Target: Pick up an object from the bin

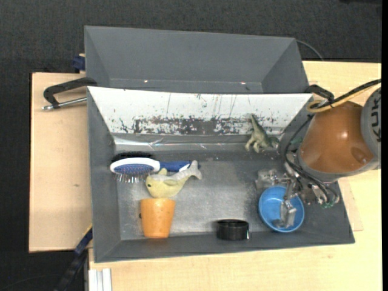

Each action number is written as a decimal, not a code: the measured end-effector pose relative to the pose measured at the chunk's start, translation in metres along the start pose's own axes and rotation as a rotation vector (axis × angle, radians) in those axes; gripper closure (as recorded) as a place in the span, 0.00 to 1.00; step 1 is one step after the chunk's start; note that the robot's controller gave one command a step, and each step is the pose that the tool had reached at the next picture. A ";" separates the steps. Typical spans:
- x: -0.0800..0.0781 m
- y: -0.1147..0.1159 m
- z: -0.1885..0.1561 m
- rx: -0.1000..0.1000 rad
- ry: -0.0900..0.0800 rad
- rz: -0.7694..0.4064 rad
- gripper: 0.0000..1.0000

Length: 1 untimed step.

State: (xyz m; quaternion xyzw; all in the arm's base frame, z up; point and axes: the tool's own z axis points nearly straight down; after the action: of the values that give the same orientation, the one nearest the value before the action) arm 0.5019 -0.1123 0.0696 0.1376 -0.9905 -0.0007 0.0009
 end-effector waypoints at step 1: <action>-0.001 0.000 -0.001 0.001 -0.002 0.000 0.00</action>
Offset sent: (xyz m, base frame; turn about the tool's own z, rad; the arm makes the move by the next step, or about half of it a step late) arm 0.0000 0.0000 0.0000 0.0000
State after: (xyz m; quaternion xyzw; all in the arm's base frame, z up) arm 0.5027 -0.1118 0.0703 0.1374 -0.9905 -0.0004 -0.0002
